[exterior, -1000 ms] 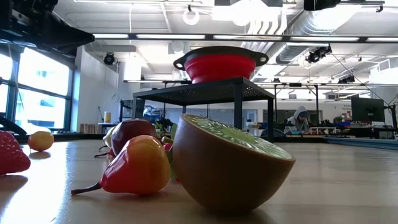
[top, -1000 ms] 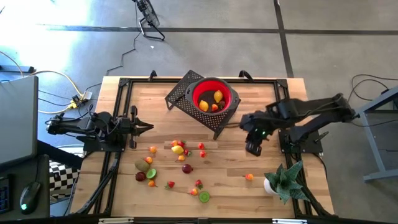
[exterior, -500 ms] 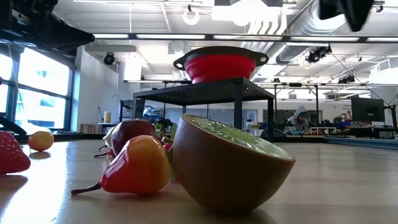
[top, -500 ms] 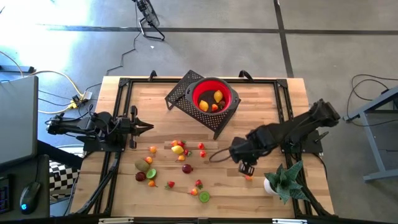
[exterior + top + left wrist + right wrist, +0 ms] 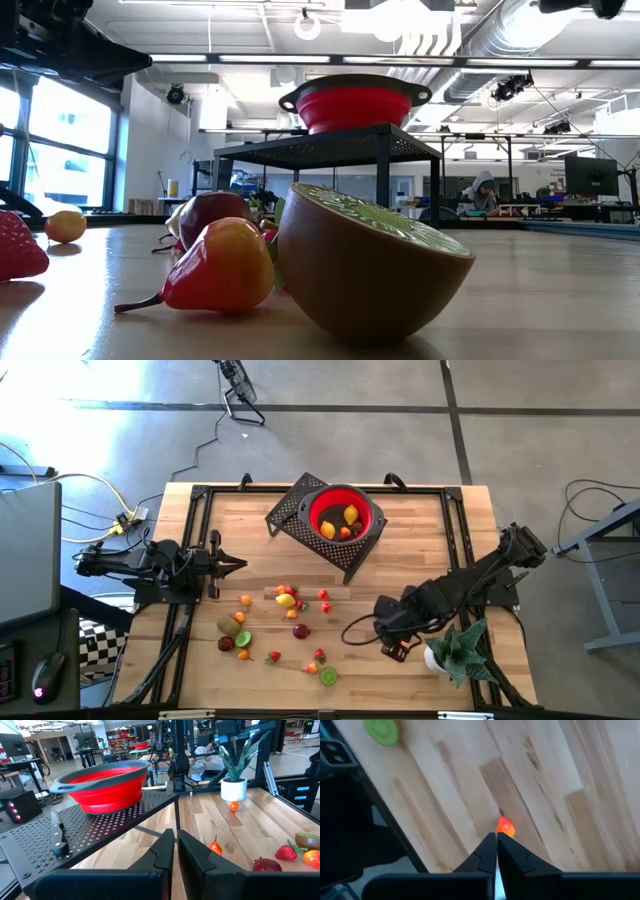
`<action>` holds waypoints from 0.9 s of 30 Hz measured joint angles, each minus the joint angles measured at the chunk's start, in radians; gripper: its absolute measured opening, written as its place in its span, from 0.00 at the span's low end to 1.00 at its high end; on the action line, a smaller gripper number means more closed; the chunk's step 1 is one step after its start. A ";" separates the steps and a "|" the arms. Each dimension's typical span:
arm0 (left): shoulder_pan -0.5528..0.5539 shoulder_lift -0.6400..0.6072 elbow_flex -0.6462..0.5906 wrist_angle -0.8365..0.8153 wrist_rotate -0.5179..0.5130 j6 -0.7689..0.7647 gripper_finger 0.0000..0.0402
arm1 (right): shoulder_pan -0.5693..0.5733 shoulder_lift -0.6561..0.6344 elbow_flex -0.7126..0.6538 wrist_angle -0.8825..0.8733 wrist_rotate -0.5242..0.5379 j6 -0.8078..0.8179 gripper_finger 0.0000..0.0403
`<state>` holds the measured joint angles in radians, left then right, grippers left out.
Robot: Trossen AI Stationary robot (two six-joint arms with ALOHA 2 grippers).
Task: Pick & Place Fruit
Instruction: Put the pear into the strainer bowl on the shelf
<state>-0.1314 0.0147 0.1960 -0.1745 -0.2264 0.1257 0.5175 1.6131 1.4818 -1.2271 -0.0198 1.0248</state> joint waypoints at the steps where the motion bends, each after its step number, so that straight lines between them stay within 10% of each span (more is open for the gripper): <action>1: 0.000 0.000 0.000 0.000 0.000 0.000 0.05 | 0.000 0.008 0.000 0.019 0.005 -0.005 0.01; 21: 0.000 0.000 0.000 -0.002 0.000 -0.001 0.05 | -0.027 0.146 0.000 -0.014 -0.058 -0.136 0.02; 27: 0.000 0.000 0.000 -0.003 0.000 -0.001 0.05 | -0.029 0.145 -0.014 -0.004 -0.055 -0.191 0.21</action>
<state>-0.1310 0.0147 0.1963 -0.1772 -0.2265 0.1248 0.4889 1.7580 1.4682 -1.2312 -0.0750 0.8342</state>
